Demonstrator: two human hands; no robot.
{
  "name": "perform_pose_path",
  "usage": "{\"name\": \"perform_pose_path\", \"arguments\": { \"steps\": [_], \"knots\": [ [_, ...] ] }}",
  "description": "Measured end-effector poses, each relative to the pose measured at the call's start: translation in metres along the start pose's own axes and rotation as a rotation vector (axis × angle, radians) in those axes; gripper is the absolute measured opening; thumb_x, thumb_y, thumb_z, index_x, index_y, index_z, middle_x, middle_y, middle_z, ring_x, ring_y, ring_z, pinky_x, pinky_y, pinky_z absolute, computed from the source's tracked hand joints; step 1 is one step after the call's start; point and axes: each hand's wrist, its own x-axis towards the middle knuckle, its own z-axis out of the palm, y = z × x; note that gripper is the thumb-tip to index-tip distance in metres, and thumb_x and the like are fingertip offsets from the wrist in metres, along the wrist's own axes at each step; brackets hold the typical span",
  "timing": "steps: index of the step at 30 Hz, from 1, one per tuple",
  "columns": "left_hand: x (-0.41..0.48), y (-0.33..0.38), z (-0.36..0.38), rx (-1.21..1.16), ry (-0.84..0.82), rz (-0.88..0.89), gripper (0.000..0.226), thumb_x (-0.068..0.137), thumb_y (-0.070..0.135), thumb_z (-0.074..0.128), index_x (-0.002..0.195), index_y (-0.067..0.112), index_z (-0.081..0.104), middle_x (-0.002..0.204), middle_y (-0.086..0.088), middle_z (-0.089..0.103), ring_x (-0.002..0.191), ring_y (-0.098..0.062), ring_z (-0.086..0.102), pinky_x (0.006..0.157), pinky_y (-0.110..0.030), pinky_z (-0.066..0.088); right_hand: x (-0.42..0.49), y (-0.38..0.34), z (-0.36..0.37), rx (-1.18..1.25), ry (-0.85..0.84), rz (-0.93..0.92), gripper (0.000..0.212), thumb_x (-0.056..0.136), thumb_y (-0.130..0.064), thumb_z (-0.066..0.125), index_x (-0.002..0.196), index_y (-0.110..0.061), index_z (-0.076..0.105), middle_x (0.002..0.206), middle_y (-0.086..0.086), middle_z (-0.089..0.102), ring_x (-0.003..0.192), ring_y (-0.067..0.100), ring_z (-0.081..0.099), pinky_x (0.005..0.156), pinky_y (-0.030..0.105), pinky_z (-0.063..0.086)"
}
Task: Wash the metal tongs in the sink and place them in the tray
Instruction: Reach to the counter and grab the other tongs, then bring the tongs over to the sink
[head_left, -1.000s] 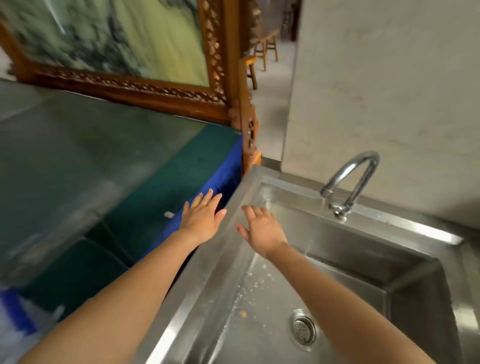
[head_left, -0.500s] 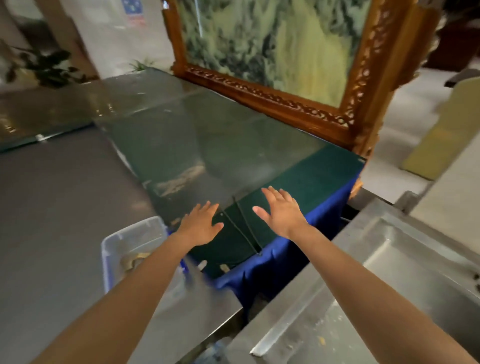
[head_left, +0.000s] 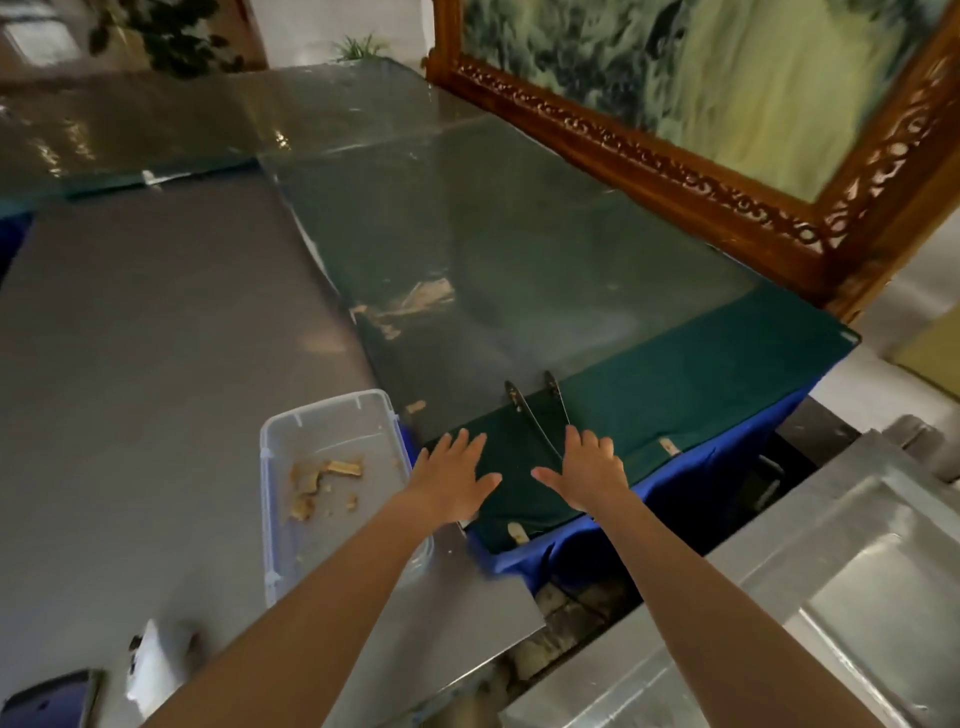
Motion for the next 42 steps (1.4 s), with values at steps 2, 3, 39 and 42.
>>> {"name": "perform_pose_path", "arguments": {
  "steps": [2,3,39,42],
  "knots": [
    [0.011,0.005,0.014,0.026,-0.007,0.018,0.066,0.095,0.048,0.03,0.148,0.02,0.002,0.159,-0.009,0.0,0.145,-0.03,-0.001,0.116,-0.05,0.008,0.006,-0.001,0.013,0.004,0.065,0.018,0.084,0.09,-0.056,0.043,0.148,-0.007,0.008,0.148,0.016,0.029,0.134,0.033,0.03,0.107,0.041,0.034],
    [0.016,0.007,0.021,0.042,-0.012,0.027,0.067,0.095,0.048,0.03,0.148,0.02,0.001,0.159,-0.01,-0.002,0.145,-0.03,-0.002,0.116,-0.05,0.008,0.009,-0.002,0.018,0.015,0.113,0.023,0.081,0.092,-0.052,0.043,0.148,-0.006,0.008,0.147,0.016,0.03,0.133,0.032,0.032,0.105,0.04,0.036],
    [-0.041,0.361,0.01,-1.607,-0.447,0.502,0.023,0.092,0.007,0.05,0.113,0.004,0.059,0.093,-0.008,0.067,0.09,-0.021,0.064,0.084,-0.03,0.055,-0.234,0.246,-0.074,1.178,0.733,0.278,0.003,0.084,-0.012,0.067,0.081,-0.012,0.068,0.048,-0.014,0.056,0.04,-0.005,0.047,0.044,0.005,0.034],
    [-0.058,0.403,0.028,-1.606,-0.556,0.523,0.017,0.095,0.011,0.046,0.106,0.007,0.057,0.095,-0.009,0.067,0.09,-0.021,0.067,0.08,-0.03,0.056,-0.26,0.278,-0.066,1.166,0.725,0.314,0.013,0.083,-0.018,0.068,0.071,-0.019,0.066,0.042,-0.014,0.049,0.04,-0.001,0.042,0.045,0.009,0.033]
  ]
}}
